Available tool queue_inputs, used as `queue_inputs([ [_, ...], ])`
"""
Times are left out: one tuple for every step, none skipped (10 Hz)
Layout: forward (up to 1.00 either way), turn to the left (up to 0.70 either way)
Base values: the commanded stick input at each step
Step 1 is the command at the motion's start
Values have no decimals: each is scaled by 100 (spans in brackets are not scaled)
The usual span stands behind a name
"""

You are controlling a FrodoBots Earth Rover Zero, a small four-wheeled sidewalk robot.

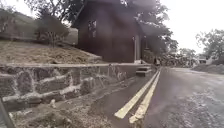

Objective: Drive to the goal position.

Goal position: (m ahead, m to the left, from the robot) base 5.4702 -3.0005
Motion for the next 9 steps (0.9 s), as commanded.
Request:
queue_inputs([
  [-5, 0],
  [-20, 0],
  [-35, 0],
  [-45, 0],
  [-45, 0],
  [-29, 0],
  [-10, 0],
  [0, 0],
  [0, 0],
])
